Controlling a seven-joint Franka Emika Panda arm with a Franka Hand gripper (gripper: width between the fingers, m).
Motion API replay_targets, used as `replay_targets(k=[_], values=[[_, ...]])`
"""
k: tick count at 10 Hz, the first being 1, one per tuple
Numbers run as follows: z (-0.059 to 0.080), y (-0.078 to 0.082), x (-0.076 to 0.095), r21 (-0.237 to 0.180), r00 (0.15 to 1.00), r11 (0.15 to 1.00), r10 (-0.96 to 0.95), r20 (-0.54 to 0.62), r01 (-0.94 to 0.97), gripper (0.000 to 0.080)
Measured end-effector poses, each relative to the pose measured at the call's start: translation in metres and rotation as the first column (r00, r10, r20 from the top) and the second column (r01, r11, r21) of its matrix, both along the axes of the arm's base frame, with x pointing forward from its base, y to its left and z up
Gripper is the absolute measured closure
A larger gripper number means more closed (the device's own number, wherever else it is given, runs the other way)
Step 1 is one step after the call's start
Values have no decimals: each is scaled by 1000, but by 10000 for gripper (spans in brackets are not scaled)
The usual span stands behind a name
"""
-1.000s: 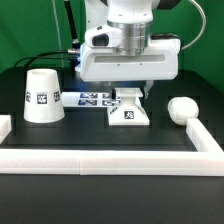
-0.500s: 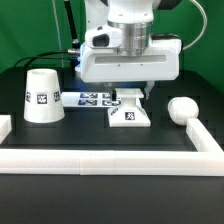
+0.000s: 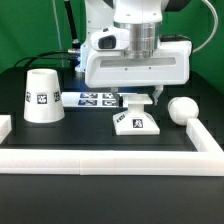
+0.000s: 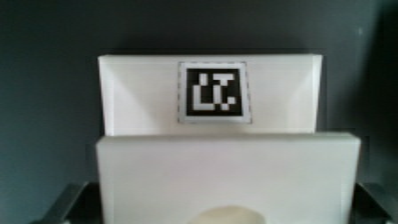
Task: Assemble lamp
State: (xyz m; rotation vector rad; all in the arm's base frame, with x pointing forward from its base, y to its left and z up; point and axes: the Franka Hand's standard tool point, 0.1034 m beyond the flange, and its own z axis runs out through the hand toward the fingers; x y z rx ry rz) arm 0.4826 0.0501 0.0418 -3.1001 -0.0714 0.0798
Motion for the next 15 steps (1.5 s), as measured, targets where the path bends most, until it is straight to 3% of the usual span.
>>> replay_targets(k=[7, 13, 15], values=[[1, 6, 70, 14, 997, 1000, -2, 80, 1, 263], [1, 10, 75, 15, 994, 1000, 12, 108, -13, 263], [1, 19, 86, 18, 992, 1000, 13, 122, -15, 263]])
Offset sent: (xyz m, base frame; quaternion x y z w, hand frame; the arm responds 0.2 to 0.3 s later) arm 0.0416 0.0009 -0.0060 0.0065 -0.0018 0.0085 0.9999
